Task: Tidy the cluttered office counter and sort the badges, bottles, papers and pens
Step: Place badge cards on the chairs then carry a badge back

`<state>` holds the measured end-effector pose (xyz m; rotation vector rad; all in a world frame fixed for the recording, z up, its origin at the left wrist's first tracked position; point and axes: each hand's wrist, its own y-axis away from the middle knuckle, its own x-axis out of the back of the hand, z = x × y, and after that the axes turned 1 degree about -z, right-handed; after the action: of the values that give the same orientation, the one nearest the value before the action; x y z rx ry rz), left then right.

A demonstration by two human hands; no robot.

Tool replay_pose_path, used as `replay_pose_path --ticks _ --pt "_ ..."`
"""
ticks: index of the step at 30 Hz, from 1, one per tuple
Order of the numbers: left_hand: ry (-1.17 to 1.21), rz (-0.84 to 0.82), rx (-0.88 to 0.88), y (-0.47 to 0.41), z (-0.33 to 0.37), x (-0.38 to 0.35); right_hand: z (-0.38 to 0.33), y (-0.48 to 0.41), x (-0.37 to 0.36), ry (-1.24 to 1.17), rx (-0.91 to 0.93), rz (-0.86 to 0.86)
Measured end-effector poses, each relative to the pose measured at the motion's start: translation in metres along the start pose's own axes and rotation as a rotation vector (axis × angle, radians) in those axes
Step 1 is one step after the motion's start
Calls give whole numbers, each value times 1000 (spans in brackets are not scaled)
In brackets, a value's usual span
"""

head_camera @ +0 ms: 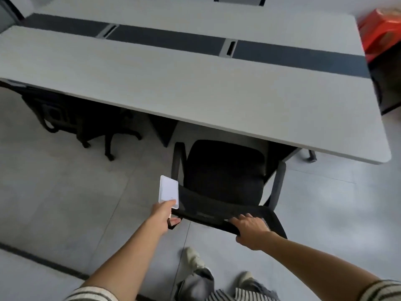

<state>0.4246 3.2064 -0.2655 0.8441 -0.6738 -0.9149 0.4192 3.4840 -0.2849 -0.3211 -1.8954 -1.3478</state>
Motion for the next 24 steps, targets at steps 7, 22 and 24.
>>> replay_pose_path --ticks 7,22,24 --pt "16 87 100 26 -54 -18 36 46 -57 22 -24 -63" --pt "217 43 82 34 -54 -46 97 29 -35 56 4 12" --pt "210 33 89 27 -38 -57 111 15 -18 33 -33 29"
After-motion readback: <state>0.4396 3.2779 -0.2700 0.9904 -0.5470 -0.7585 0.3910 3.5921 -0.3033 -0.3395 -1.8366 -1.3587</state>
